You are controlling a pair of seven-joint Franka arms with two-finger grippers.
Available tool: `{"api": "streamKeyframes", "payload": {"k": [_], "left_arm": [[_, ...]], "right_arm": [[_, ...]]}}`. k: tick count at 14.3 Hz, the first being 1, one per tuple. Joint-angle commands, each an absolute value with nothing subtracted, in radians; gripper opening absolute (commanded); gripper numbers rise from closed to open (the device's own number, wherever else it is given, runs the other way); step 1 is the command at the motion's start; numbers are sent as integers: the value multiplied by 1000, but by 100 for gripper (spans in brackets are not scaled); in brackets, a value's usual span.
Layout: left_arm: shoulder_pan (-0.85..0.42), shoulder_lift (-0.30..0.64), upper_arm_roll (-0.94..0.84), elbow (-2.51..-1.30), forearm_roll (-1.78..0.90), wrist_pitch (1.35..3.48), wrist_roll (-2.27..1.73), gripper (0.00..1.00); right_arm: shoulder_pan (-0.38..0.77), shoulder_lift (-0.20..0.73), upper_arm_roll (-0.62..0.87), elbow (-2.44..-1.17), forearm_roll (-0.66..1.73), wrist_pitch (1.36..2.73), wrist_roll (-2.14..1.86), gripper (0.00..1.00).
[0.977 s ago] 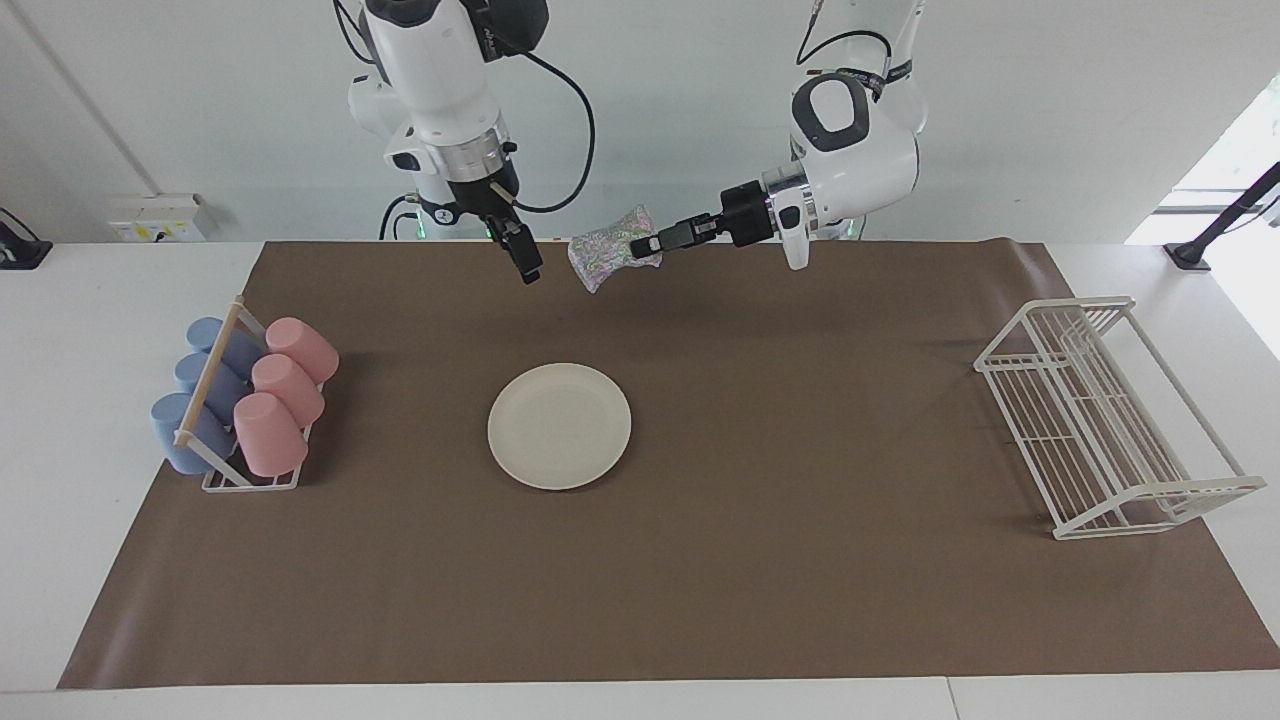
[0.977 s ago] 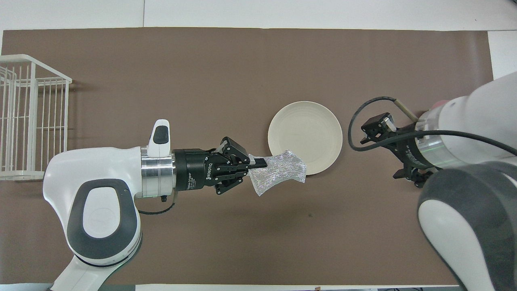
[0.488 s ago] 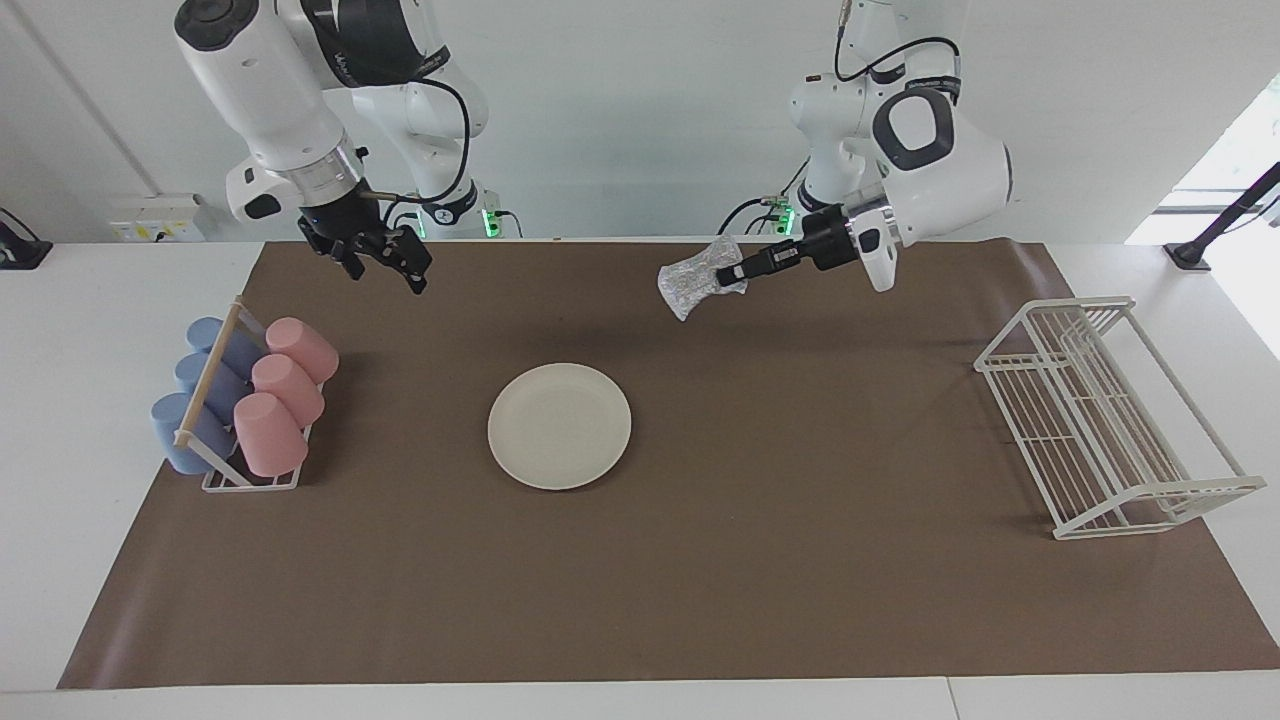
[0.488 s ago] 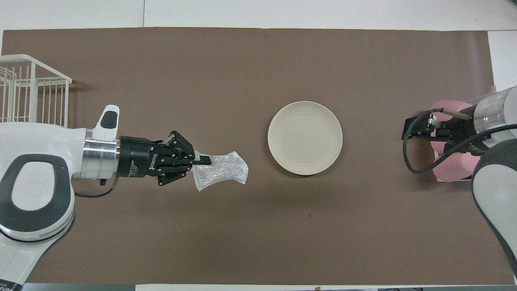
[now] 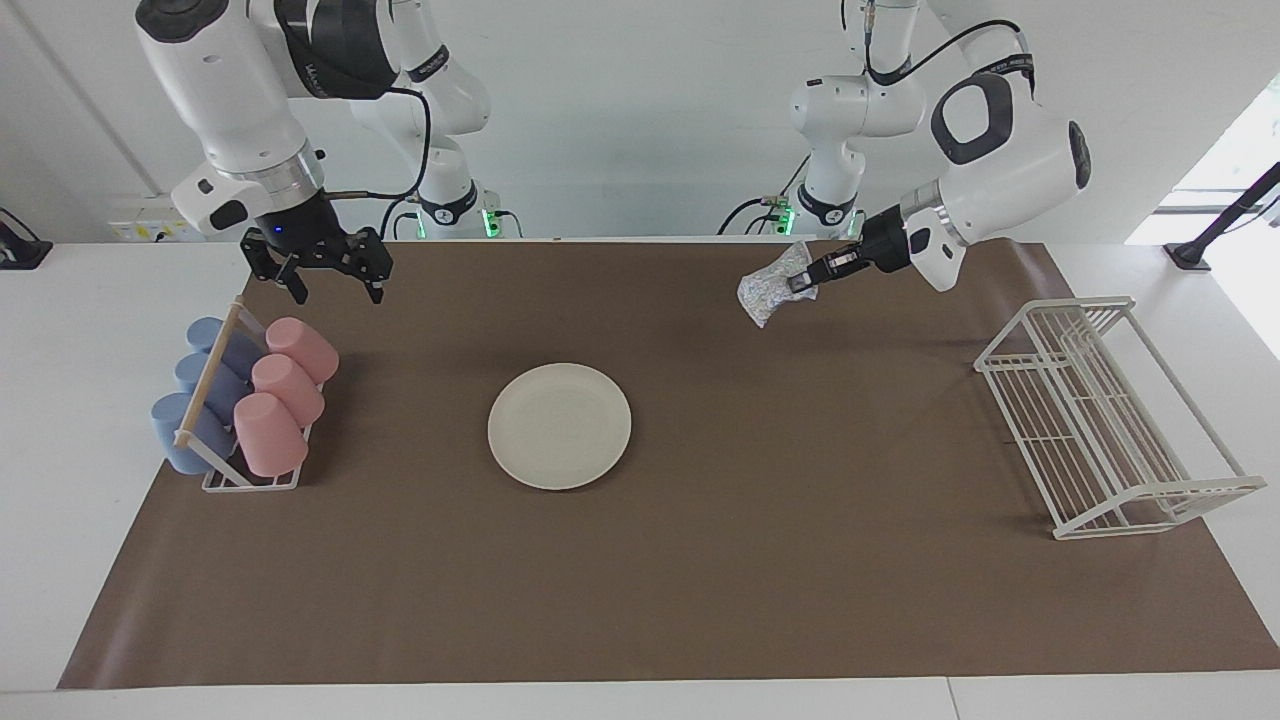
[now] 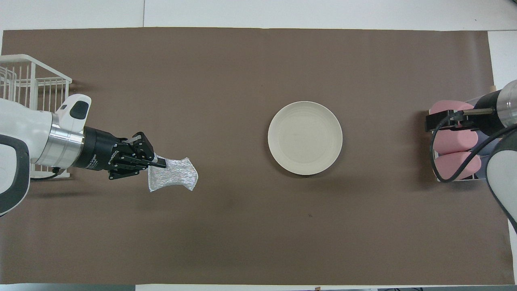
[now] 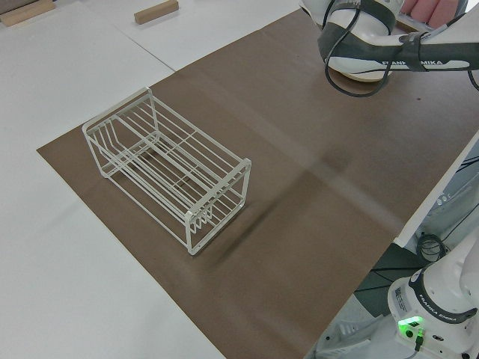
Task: Wipe plate with sponge
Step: 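Carry the scrubber to the basket while the right gripper retracts, then release the scrubber into the wire basket with the left gripper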
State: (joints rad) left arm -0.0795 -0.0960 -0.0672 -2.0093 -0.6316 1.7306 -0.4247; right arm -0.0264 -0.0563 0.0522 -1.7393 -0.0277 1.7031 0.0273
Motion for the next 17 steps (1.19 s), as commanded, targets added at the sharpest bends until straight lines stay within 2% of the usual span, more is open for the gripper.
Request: {"api": "streamKeyframes", "payload": {"k": [1, 9, 11, 17], "left_arm": [[-67, -43, -78, -1928, -446, 1701, -417, 0], [-64, 29, -83, -1800, 61, 1619, -246, 0], [-101, 38, -84, -1755, 235, 1586, -201, 0], [-190, 70, -84, -1726, 725, 1586, -190, 0]], "right_arm": [[27, 40, -14, -1590, -49, 1606, -8, 100], [109, -24, -95, -1667, -45, 1600, -20, 100], [115, -28, -124, -1675, -46, 1598, -25, 100], [83, -46, -121, -1701, -46, 1614, -35, 100]]}}
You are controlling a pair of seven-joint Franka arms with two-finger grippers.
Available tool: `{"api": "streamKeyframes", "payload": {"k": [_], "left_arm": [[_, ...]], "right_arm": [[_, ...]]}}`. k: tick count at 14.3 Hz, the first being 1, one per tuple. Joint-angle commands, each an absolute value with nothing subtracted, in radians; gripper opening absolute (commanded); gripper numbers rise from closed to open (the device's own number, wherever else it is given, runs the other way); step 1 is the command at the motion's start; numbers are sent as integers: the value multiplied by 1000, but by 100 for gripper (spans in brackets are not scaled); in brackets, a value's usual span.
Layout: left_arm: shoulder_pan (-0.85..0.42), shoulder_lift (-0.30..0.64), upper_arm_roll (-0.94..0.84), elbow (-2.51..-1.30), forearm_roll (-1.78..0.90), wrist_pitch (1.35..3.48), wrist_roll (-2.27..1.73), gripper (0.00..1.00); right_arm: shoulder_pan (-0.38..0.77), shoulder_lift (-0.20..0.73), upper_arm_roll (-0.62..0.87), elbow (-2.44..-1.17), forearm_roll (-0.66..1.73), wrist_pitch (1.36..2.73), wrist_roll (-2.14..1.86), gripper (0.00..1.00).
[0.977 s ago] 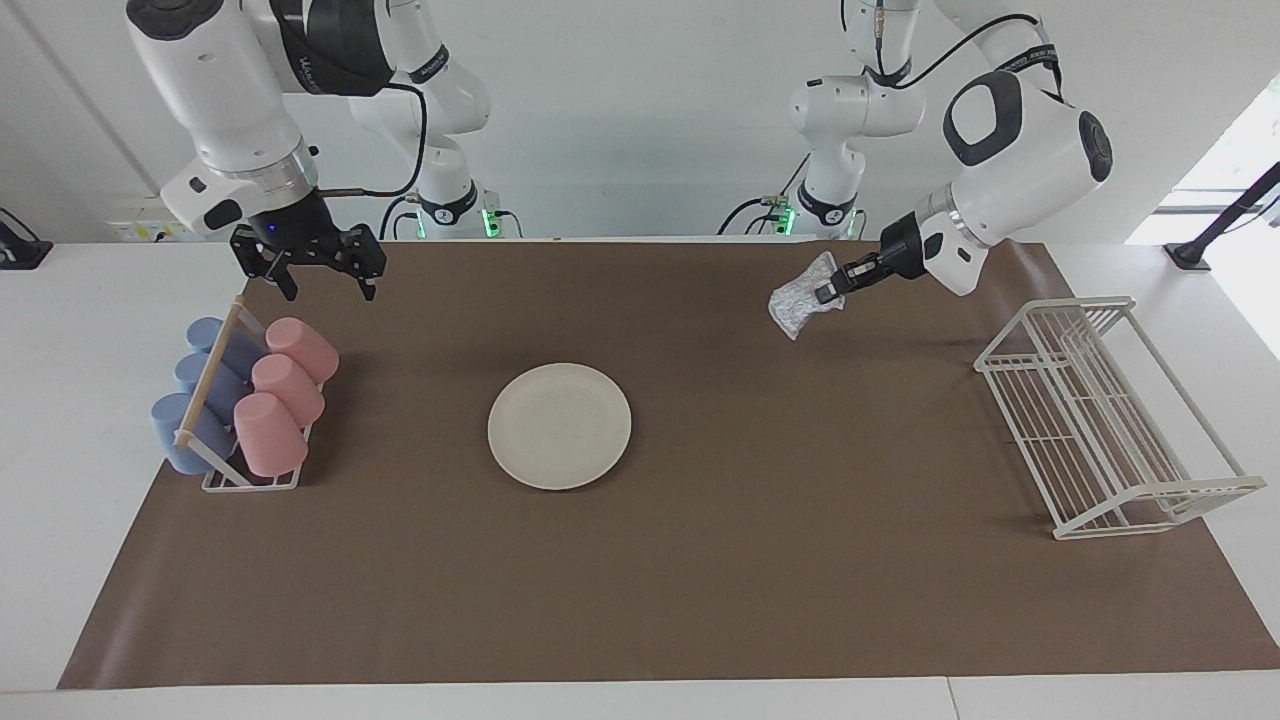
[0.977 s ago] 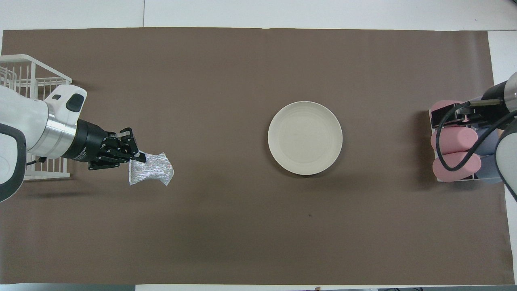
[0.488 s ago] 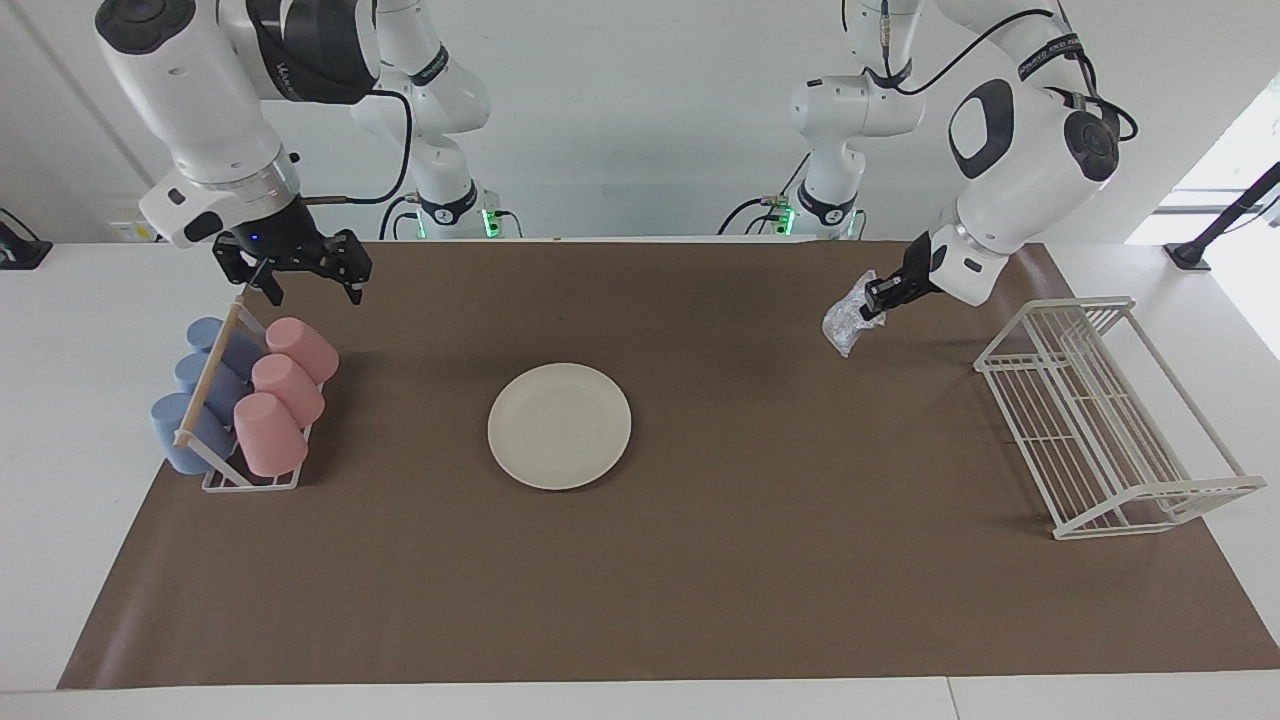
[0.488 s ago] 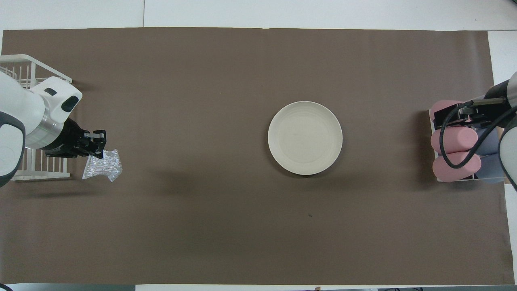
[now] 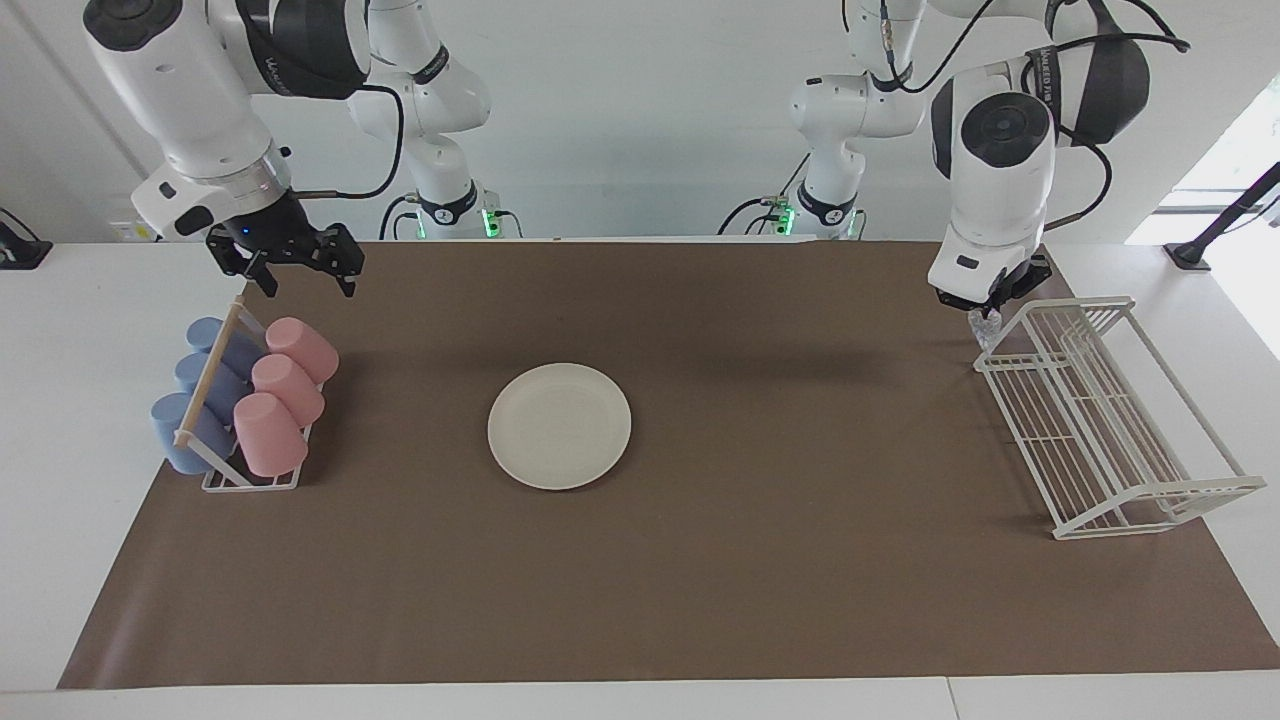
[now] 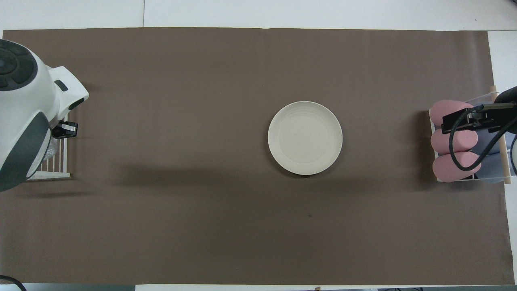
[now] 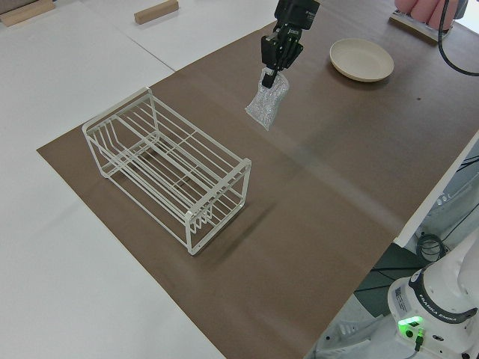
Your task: Wipe plate with sponge
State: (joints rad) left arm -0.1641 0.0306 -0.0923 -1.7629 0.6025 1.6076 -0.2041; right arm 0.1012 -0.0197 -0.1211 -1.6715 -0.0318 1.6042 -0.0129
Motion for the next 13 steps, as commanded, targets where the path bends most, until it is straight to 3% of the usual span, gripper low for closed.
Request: {"api": "streamKeyframes", "payload": {"k": [1, 5, 9, 13], "left_arm": [[-195, 81, -84, -1726, 808, 1594, -193, 0], [-166, 153, -77, -1738, 997, 1689, -212, 0], [-114, 170, -75, -1842, 1110, 1782, -380, 0], [-110, 213, -75, -1865, 1160, 1784, -513, 0]], "right_arm": [[59, -48, -112, -1703, -48, 1612, -37, 100], [-3, -45, -101, -1700, -46, 1605, -98, 100], [2, -40, -115, -1686, -43, 1595, -103, 100], [5, -41, -103, -1684, -11, 1595, -123, 100]]}}
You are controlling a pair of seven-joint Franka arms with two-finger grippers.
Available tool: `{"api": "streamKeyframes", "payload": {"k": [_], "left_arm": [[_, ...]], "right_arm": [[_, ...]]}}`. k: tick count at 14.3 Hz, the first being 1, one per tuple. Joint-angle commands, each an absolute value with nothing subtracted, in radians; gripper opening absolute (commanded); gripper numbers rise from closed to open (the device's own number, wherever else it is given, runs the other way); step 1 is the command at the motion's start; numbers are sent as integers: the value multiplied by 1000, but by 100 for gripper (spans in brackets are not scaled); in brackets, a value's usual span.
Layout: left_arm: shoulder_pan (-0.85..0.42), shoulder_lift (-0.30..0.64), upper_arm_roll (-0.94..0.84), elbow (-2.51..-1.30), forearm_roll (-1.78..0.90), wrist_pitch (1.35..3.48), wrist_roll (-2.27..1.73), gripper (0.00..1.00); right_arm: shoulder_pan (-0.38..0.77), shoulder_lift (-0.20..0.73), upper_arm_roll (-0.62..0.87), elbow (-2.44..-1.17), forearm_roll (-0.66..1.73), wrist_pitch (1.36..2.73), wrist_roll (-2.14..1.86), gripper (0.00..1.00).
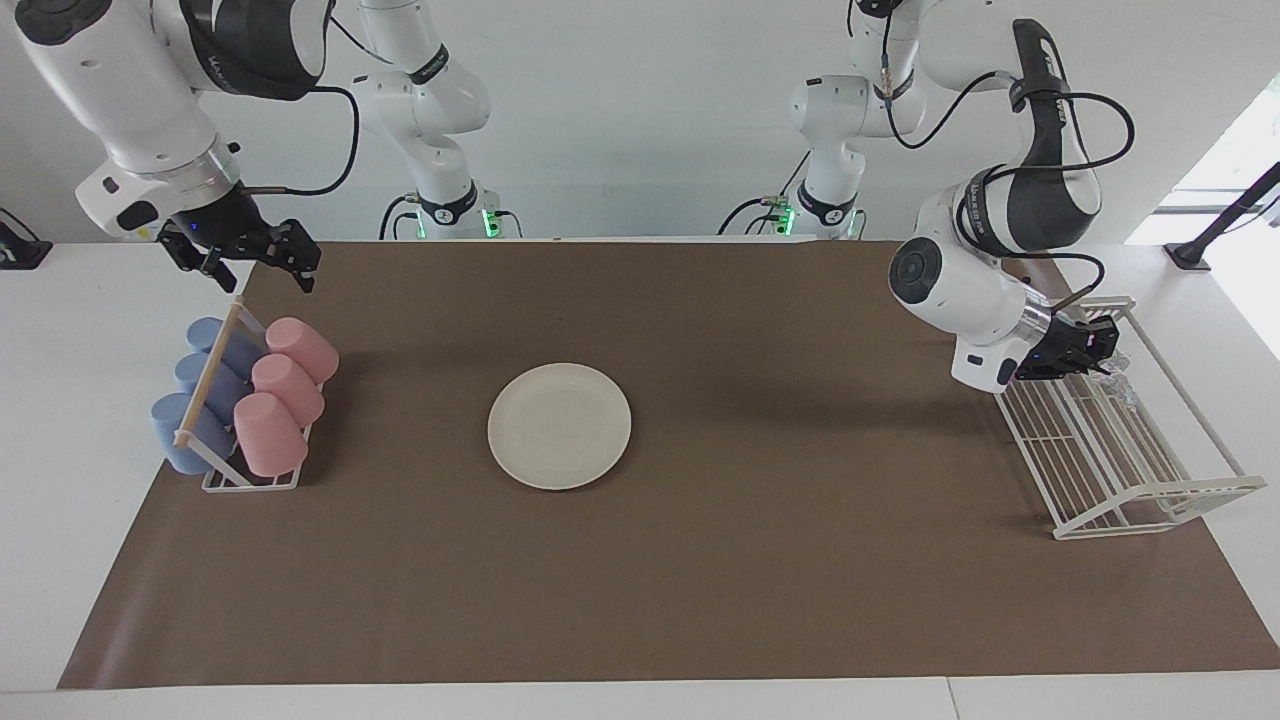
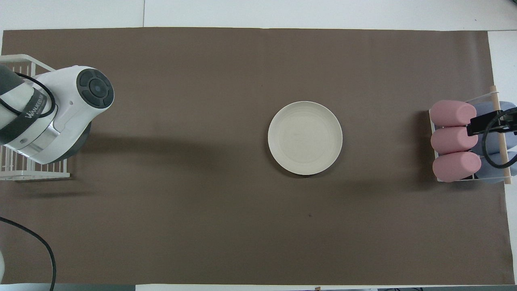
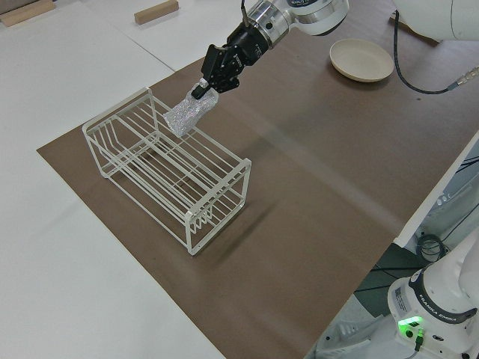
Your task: Wipe plate with sponge
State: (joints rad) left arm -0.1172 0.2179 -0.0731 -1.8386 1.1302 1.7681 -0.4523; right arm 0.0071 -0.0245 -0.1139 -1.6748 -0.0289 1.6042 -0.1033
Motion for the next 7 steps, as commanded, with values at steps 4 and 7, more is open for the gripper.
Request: {"api": "streamKeyframes", "payload": {"k": [4, 7], "left_arm": [[-95, 209, -80, -1885, 1157, 1789, -558, 0], [-95, 206, -81, -1896, 1146, 1793, -571, 0]], "right_arm": [[6, -46, -103, -1684, 5, 1598, -111, 100], [6, -46, -104, -1687, 5, 1597, -95, 100]]}}
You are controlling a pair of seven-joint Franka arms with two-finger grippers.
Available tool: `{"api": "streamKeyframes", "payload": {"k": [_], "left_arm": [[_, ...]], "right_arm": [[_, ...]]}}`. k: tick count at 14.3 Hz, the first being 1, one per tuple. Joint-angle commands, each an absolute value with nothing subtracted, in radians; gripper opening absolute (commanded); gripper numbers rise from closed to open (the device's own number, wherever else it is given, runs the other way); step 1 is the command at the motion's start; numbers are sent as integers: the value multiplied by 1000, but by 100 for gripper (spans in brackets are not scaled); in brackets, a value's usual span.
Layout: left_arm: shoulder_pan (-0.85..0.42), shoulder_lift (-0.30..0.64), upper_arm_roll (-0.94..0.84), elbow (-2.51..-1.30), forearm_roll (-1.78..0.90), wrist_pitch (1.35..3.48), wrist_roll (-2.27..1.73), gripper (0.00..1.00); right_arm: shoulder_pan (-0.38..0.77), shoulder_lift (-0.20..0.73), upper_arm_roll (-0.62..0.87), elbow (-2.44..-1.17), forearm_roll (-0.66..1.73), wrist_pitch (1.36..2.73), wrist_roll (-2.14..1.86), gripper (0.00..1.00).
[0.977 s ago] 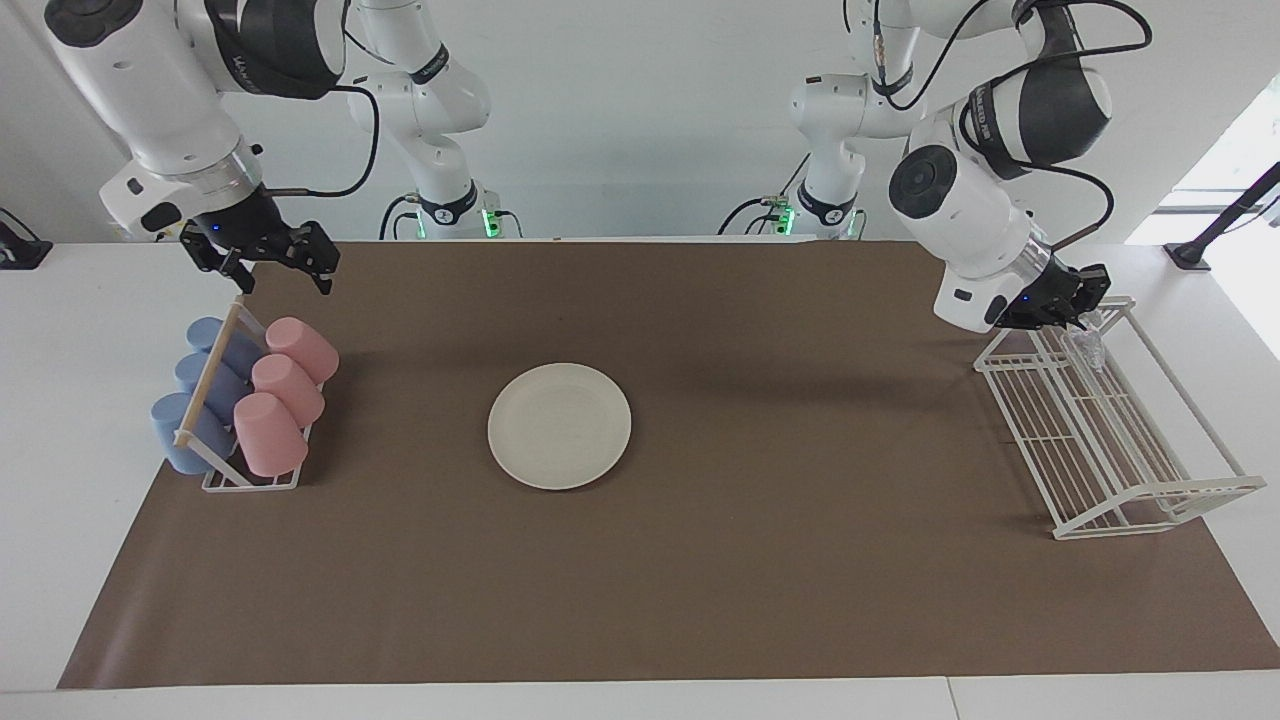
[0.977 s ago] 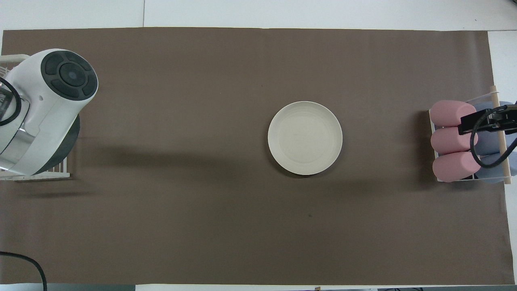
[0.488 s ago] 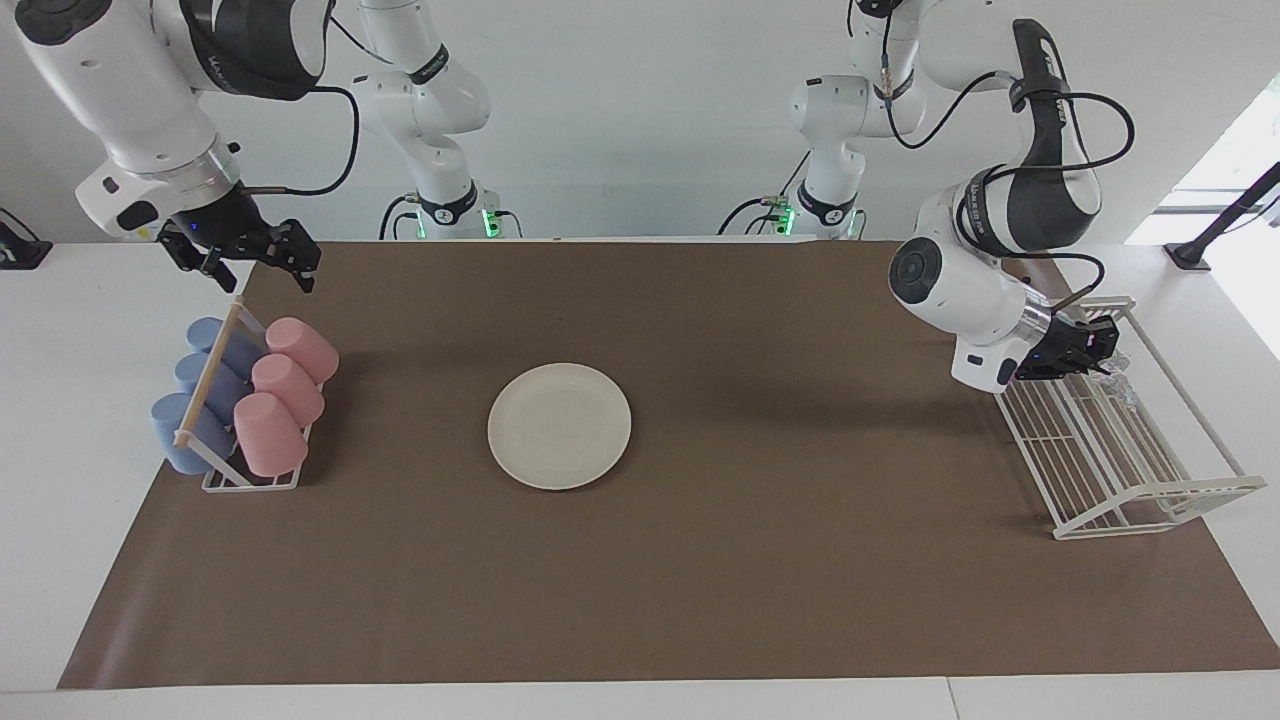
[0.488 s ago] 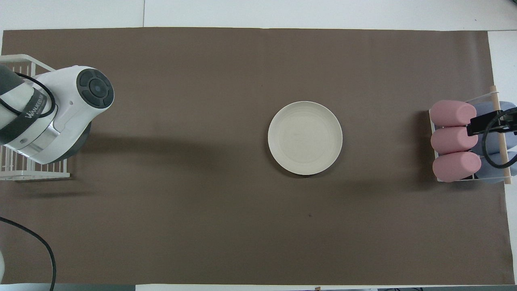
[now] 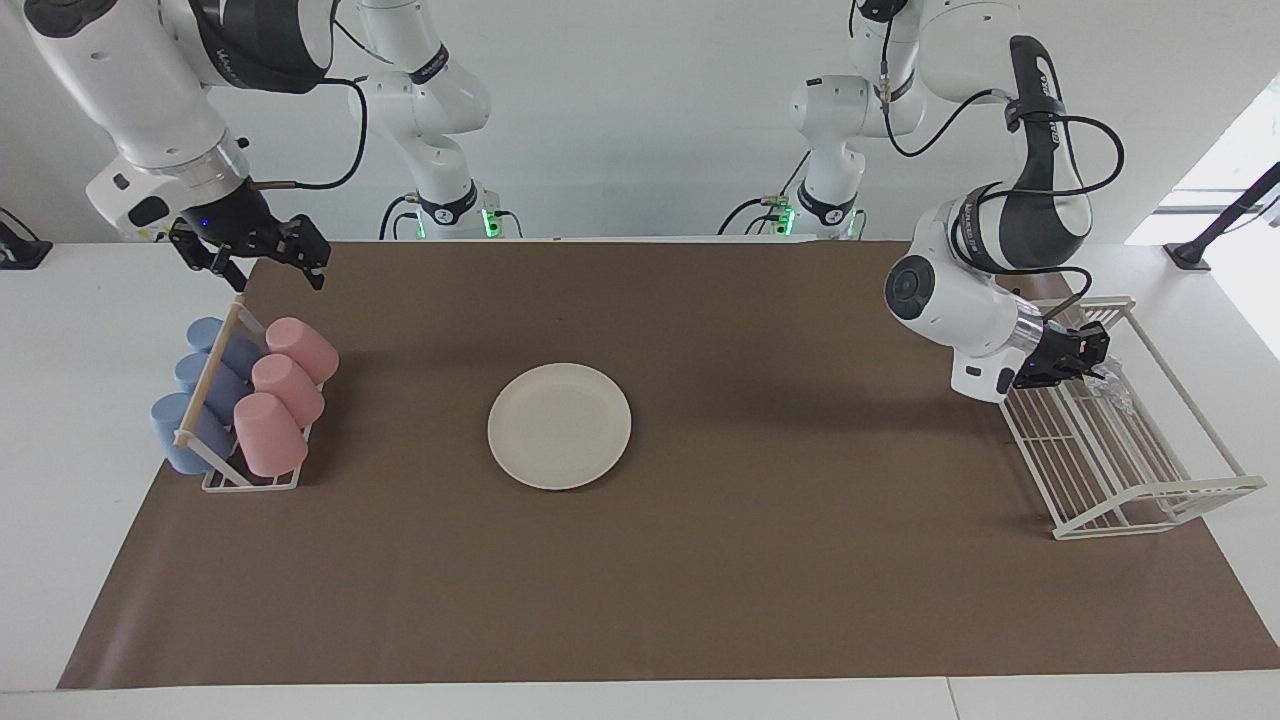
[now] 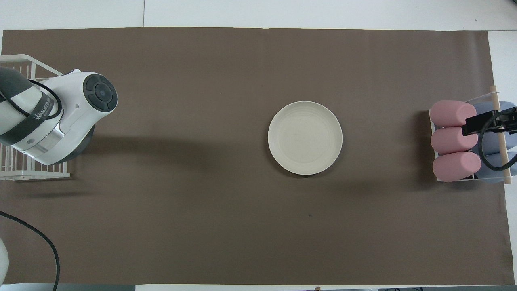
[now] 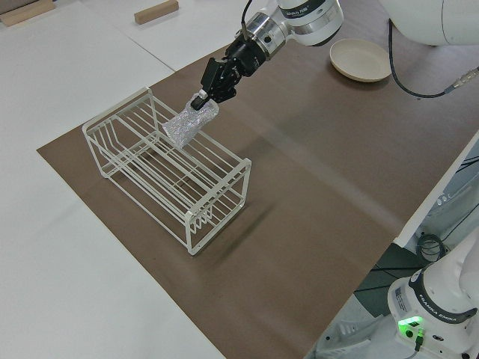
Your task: Wipe plate with sponge
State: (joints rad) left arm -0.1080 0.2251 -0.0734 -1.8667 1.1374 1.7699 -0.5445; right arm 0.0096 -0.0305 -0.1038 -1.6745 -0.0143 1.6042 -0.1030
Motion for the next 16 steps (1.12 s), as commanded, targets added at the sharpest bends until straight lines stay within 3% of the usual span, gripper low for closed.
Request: {"api": "streamKeyframes", "payload": {"k": [1, 2, 3, 4, 5, 10, 13, 16], "left_arm": [[-95, 206, -81, -1899, 1143, 1802, -580, 0], [-94, 206, -81, -1904, 1093, 1821, -586, 0], [-94, 206, -81, -1904, 1077, 1822, -594, 25], [-94, 206, -81, -1902, 1065, 1822, -595, 41], [-94, 207, -80, -1899, 1057, 1822, -595, 69], [-94, 209, -81, -1898, 1055, 1829, -594, 94], [-94, 212, -81, -1882, 1020, 1830, -595, 100], [-94, 209, -81, -1807, 883, 1827, -572, 100]], "right_arm": [[6, -46, -103, -1687, 5, 1598, -86, 100], [6, -46, -104, -1687, 5, 1597, -74, 100], [6, -46, -103, -1686, 5, 1600, -74, 100], [6, -46, -103, -1686, 5, 1598, -74, 100], [8, -48, -103, -1686, 5, 1598, -72, 100], [15, -49, -100, -1684, 5, 1601, -69, 100], [29, -49, -97, -1683, 3, 1605, -66, 100], [28, -49, -95, -1683, 3, 1601, -66, 100]]}}
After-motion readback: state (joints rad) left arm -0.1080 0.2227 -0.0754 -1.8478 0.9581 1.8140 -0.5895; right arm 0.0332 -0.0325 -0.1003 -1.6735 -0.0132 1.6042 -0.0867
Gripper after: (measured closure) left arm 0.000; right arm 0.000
